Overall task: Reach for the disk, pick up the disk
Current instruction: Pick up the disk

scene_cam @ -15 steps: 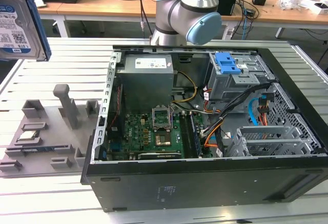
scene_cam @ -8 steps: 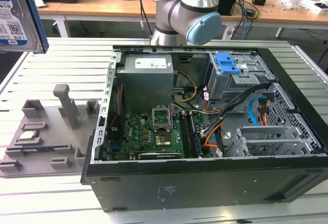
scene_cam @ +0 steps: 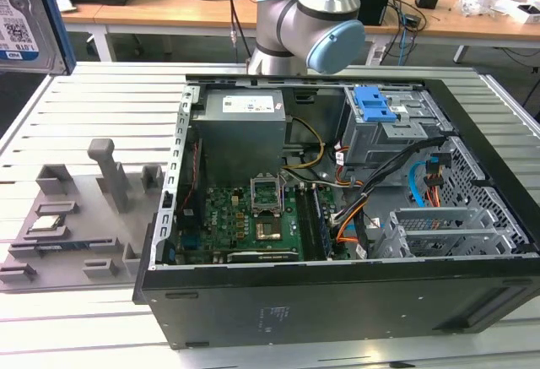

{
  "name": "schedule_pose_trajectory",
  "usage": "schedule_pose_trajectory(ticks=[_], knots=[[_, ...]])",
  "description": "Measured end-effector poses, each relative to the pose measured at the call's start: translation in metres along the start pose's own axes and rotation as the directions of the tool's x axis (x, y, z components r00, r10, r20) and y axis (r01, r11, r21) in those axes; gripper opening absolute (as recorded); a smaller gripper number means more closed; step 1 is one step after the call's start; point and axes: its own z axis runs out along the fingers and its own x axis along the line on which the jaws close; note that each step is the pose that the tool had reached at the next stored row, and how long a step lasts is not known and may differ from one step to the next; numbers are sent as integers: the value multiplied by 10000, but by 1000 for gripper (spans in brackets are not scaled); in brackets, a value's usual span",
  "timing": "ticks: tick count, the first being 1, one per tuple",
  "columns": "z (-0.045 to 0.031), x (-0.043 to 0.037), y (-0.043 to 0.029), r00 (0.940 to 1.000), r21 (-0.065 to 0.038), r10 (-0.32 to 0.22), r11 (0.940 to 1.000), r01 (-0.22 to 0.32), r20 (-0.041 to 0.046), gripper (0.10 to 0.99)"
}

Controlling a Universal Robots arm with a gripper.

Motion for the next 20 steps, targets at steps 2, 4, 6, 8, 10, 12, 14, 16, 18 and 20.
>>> schedule_pose_trajectory(ticks=[2,4,6,8,10,12,14,16,18,20], knots=[[-38,0,0,10000,-1,0,10000,0,0,365],[-80,1,-1,10000,-3,0,10000,0,0,365],[-137,1,-1,10000,-5,0,10000,0,1,365],[-171,1,-2,10000,-7,0,10000,0,1,365],[-224,1,-2,10000,-10,0,10000,0,0,365],[-240,1,-2,10000,-10,0,10000,0,0,365],[-241,1,-2,10000,-9,-1,10000,1,1,365],[-242,1,-2,10000,-10,0,10000,0,0,365],[-242,1,-3,10000,-10,-1,10000,1,0,365],[-243,1,-26,10000,-9,-2,10000,2,0,365]])
